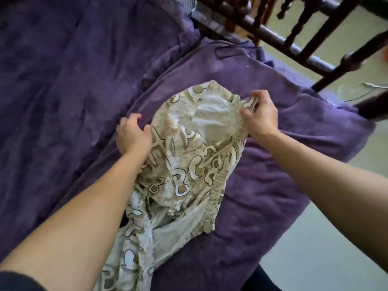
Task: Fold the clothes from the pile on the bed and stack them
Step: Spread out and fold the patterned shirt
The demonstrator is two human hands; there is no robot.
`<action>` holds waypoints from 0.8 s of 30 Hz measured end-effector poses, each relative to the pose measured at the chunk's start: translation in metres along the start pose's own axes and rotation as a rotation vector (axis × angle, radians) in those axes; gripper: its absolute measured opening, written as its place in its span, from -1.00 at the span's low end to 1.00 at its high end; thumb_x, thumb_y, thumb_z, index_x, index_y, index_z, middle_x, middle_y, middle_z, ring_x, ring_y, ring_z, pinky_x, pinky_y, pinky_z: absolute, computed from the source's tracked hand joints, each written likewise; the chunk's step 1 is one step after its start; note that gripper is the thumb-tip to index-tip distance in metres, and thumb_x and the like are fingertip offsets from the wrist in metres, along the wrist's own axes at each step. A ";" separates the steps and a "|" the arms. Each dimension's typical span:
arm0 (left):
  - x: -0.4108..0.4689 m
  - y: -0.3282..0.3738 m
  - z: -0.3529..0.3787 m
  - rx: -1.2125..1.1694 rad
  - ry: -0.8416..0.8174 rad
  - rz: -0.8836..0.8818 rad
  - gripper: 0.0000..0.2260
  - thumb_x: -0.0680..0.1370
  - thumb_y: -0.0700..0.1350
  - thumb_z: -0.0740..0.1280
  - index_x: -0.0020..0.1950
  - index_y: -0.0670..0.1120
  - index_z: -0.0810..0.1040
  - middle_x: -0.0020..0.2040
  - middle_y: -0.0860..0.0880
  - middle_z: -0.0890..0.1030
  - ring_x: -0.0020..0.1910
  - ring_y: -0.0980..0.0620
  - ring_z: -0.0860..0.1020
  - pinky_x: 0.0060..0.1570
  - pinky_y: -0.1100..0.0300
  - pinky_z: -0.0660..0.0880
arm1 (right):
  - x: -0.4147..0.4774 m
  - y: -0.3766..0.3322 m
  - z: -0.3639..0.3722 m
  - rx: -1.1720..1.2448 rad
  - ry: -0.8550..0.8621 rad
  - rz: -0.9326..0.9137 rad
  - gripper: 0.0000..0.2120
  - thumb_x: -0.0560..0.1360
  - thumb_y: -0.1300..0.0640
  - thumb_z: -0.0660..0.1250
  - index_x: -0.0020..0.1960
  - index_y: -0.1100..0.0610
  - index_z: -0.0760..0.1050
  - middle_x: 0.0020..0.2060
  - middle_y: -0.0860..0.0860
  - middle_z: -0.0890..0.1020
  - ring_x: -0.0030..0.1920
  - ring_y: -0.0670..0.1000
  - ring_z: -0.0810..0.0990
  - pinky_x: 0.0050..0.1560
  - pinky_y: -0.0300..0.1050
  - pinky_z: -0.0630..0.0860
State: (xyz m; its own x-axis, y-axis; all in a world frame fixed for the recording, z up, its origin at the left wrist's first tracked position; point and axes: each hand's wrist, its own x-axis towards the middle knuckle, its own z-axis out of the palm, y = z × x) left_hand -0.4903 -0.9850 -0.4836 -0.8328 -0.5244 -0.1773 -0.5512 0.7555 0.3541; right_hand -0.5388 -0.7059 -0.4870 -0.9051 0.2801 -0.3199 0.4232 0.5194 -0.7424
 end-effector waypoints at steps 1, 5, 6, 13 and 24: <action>-0.012 -0.015 0.000 0.013 -0.016 -0.027 -0.71 0.53 -0.08 0.33 0.25 -0.05 0.50 0.20 -0.15 0.49 0.22 -0.19 0.43 0.17 -0.02 0.38 | 0.000 -0.001 0.007 0.017 -0.043 0.019 -0.52 0.43 0.14 0.39 0.31 0.00 0.36 -0.10 -0.10 0.58 -0.01 0.00 0.58 0.08 -0.07 0.52; -0.086 -0.067 0.017 0.104 -0.221 -0.010 -0.60 0.45 0.07 0.40 0.24 -0.04 0.48 0.20 -0.10 0.48 0.19 -0.14 0.45 0.13 -0.05 0.42 | -0.041 0.032 0.031 0.000 -0.136 0.186 -0.27 0.35 0.00 0.50 0.41 0.03 0.22 0.11 -0.01 0.61 0.10 0.06 0.59 0.16 0.00 0.52; -0.106 -0.075 0.024 0.137 -0.327 -0.035 -0.47 0.42 0.13 0.42 0.32 -0.03 0.43 0.28 -0.10 0.43 0.25 -0.14 0.42 0.20 -0.06 0.39 | -0.060 0.046 0.037 -0.036 -0.155 0.259 -0.26 0.35 -0.04 0.51 0.40 0.06 0.23 0.16 0.02 0.59 0.14 0.10 0.58 0.17 0.01 0.50; -0.150 -0.094 0.071 0.168 -0.321 -0.044 -0.80 0.57 0.05 0.28 0.07 -0.03 0.57 0.08 -0.05 0.58 0.04 -0.04 0.52 0.11 -0.01 0.47 | -0.149 0.110 0.068 -0.217 -0.342 0.323 -0.89 0.45 0.19 0.27 -0.23 0.21 0.45 -0.30 0.10 0.59 -0.19 0.16 0.56 -0.13 0.06 0.51; -0.139 -0.165 -0.013 -0.231 0.168 -0.725 -0.87 0.58 -0.25 0.15 0.04 -0.24 0.46 0.01 -0.30 0.56 0.00 -0.29 0.52 -0.06 -0.04 0.40 | -0.046 0.065 -0.017 -0.612 -0.090 0.219 -0.70 0.51 0.13 0.18 0.24 0.08 0.42 0.19 0.20 0.54 0.19 0.25 0.50 0.16 0.07 0.42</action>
State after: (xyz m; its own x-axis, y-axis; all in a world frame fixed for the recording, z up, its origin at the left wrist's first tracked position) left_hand -0.2830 -1.0416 -0.5053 -0.2395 -0.9225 -0.3027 -0.9149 0.1101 0.3884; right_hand -0.4689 -0.6717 -0.5101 -0.7839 0.3771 -0.4933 0.5218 0.8307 -0.1942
